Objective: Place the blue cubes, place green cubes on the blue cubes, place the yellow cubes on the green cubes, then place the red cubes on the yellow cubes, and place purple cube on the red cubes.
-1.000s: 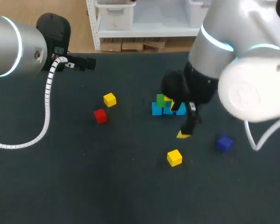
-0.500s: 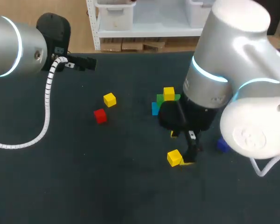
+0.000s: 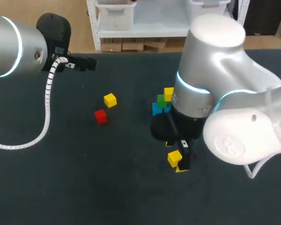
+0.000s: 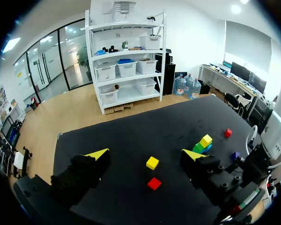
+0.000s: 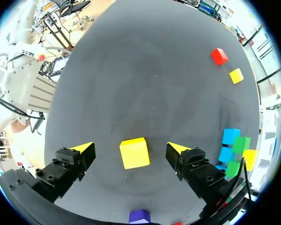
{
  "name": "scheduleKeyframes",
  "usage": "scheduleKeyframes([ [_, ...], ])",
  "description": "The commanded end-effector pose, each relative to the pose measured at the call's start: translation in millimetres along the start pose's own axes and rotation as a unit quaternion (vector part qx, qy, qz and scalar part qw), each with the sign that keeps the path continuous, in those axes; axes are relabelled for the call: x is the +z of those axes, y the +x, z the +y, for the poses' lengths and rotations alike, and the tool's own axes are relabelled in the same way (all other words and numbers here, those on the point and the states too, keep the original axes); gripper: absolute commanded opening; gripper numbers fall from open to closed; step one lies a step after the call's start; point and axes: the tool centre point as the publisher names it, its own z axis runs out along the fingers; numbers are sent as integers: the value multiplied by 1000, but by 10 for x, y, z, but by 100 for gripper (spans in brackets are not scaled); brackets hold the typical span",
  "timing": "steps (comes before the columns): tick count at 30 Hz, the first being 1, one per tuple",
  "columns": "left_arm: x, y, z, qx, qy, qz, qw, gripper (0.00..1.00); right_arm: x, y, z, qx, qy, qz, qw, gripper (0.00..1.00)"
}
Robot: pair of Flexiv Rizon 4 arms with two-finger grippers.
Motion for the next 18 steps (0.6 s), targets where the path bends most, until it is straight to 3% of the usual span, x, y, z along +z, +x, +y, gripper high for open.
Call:
scheduleKeyframes([
  [1, -4, -2, 8, 0, 1, 0, 1000, 100, 55, -2, -36, 0, -1, 8, 1000, 46],
  [3, -4, -2, 8, 0, 1, 0, 1000, 100, 92, 24, -43, 1, 1, 17, 1000, 40],
  [4, -4, -2, 8, 0, 1, 0, 1000, 100, 98, 32, -45, 3, 4, 19, 1000, 28],
  [5, -4, -2, 8, 0, 1, 0, 1000, 100, 96, 40, -47, 4, 6, 19, 1000, 1],
  [18, -4, -2, 8, 0, 1, 0, 1000, 100, -288, 287, -78, 38, -7, 22, 999, 0],
])
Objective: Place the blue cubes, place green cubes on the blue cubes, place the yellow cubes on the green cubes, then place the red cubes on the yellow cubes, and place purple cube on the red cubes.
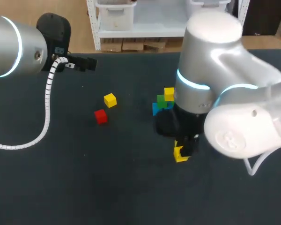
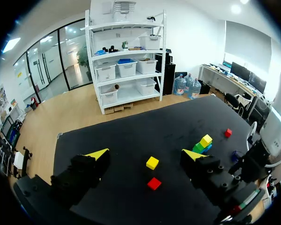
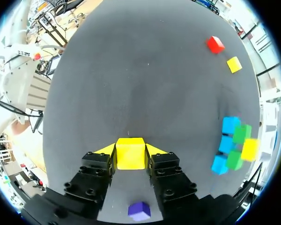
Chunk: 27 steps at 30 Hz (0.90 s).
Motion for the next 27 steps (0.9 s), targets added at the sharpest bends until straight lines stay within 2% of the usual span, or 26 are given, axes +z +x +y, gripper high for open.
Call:
scheduleKeyframes([
  [1, -4, -2, 8, 0, 1, 0, 1000, 100, -196, 95, -14, 9, -8, -5, 1000, 0],
  [8, -4, -2, 8, 0, 1, 0, 1000, 100, -443, 264, -348, 60, 33, 0, 998, 0],
  [13, -4, -2, 8, 0, 1, 0, 1000, 100, -562, 283, -625, 78, 61, -1, 995, 0],
  [18, -4, -2, 8, 0, 1, 0, 1000, 100, -597, 285, -910, 87, 64, -10, 994, 0],
  [27, -4, -2, 8, 0, 1, 0, 1000, 100, -640, 229, -1180, 87, 74, -4, 993, 0],
])
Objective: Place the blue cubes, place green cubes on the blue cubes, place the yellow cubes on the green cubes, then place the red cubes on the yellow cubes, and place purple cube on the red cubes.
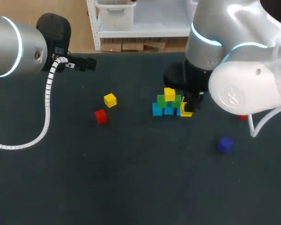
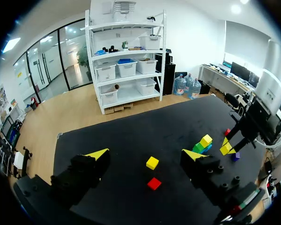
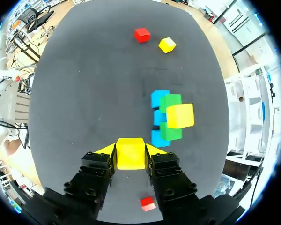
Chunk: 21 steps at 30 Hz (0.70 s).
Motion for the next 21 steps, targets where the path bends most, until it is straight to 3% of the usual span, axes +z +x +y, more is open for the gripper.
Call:
scheduleKeyframes([
  [1, -4, -2, 8, 0, 1, 0, 1000, 100, 25, -77, -162, -3, -5, 7, 1000, 0],
  [21, -4, -2, 8, 0, 1, 0, 1000, 100, 93, -45, -529, 4, -5, 16, 1000, 0],
])
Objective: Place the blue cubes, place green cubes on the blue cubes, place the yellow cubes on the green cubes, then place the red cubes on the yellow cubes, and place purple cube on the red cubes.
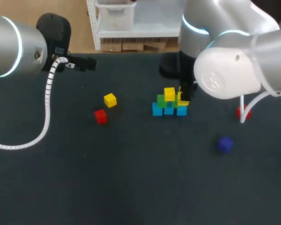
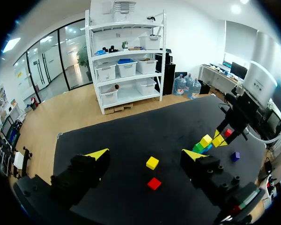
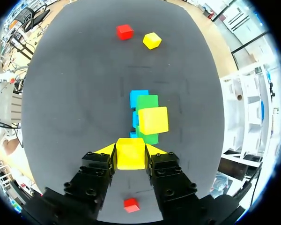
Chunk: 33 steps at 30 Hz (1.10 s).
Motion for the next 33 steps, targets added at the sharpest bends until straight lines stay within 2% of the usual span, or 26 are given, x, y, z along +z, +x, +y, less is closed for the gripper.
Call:
scheduleKeyframes([
  [1, -4, -2, 8, 0, 1, 0, 1000, 100, 24, -16, -117, 1, -9, 1, 1000, 0],
  [10, -4, -2, 8, 0, 1, 0, 1000, 100, -16, -2, -181, 3, -7, 0, 1000, 0],
  [26, -4, -2, 8, 0, 1, 0, 1000, 100, 83, -41, -228, 0, -19, 1, 1000, 0],
  [27, -4, -2, 8, 0, 1, 0, 1000, 100, 83, -42, -230, 0, -19, 1, 1000, 2],
  [33, -4, -2, 8, 0, 1, 0, 1000, 100, 83, -45, -239, -1, -19, 3, 1000, 0],
])
